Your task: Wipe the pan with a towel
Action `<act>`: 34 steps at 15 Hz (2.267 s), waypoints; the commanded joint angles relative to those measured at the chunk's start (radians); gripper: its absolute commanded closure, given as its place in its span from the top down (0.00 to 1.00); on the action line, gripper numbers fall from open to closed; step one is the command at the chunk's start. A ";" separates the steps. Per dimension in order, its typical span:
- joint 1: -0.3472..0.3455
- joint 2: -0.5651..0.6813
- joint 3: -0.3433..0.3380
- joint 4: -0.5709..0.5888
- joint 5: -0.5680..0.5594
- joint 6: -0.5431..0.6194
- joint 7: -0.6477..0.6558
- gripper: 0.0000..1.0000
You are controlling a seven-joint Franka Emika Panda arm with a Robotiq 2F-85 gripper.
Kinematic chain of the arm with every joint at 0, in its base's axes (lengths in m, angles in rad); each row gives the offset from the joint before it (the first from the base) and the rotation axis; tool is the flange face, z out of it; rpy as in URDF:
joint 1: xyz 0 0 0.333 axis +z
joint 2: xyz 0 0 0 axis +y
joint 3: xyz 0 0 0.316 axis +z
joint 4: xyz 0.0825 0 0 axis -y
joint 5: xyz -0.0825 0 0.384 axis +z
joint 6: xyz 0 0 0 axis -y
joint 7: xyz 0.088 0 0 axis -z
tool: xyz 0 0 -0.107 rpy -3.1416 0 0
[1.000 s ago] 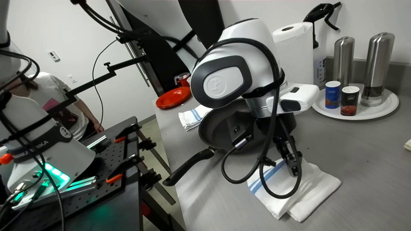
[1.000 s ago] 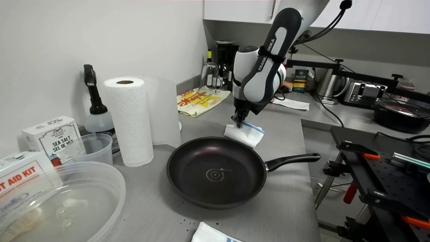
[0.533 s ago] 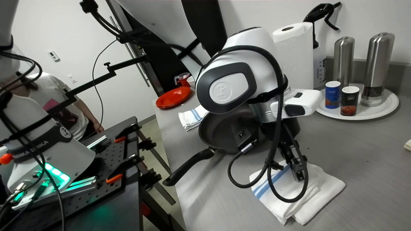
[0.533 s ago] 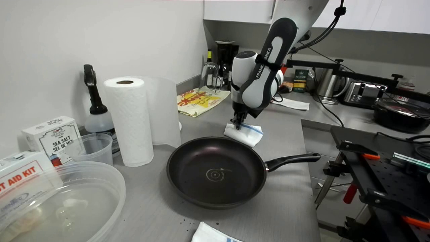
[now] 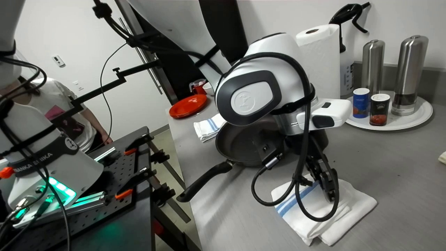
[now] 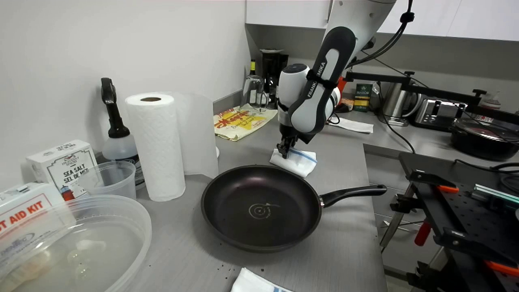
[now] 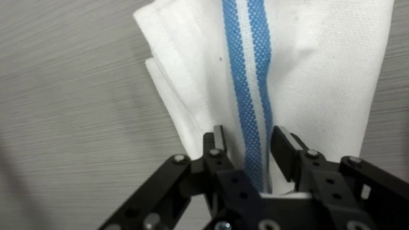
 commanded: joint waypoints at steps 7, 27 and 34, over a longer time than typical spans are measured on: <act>-0.129 -0.292 0.173 -0.086 0.033 -0.102 -0.135 1.00; -0.096 -1.067 0.247 -0.574 0.131 -0.413 -0.317 1.00; -0.066 -1.062 0.233 -0.571 0.145 -0.434 -0.329 1.00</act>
